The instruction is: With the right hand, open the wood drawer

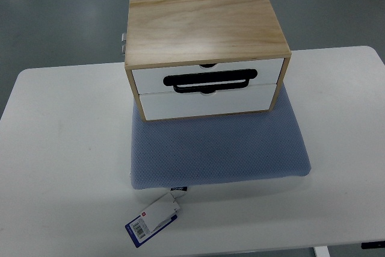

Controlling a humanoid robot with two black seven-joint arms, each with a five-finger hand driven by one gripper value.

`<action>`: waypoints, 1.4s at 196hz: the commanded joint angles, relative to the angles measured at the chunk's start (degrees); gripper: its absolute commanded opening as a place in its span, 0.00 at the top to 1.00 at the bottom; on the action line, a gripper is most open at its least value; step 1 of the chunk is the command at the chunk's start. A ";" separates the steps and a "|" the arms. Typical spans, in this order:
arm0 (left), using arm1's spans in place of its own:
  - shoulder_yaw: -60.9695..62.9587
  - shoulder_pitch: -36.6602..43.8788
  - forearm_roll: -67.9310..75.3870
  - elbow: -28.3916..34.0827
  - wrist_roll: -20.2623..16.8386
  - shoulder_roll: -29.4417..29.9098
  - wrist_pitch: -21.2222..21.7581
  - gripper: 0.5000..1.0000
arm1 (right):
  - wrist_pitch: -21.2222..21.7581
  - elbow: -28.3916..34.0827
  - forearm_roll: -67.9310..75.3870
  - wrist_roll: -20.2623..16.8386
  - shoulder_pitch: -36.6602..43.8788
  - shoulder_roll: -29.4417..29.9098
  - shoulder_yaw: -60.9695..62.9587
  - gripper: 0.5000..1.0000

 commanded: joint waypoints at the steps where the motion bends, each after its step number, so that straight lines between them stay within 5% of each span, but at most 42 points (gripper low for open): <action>1: 0.00 -0.04 -0.07 0.03 0.00 -0.02 0.01 0.00 | 1.06 5.96 0.01 -3.82 7.11 0.45 -4.88 0.11; 51: 0.00 -0.04 -0.07 0.03 0.00 -0.02 0.01 0.00 | 1.06 20.81 1.07 -10.23 18.63 6.25 -10.59 0.11; 135: -0.08 -0.04 -0.24 0.12 0.00 -0.02 0.01 0.00 | 1.06 21.08 7.40 -14.10 12.21 13.90 -11.91 0.11; 171: -0.08 -0.04 -0.24 0.20 0.00 -0.02 0.01 0.00 | -2.12 20.81 13.20 -19.81 8.78 14.86 -11.91 0.11; 227: 0.00 -0.04 -0.24 0.20 0.00 -0.02 0.09 0.00 | -7.39 20.81 13.29 -19.83 6.50 15.39 -12.96 0.11; 274: 0.00 -0.04 -0.24 0.20 0.00 -0.02 0.01 0.00 | -7.57 20.81 11.35 -19.83 5.88 15.39 -13.32 0.11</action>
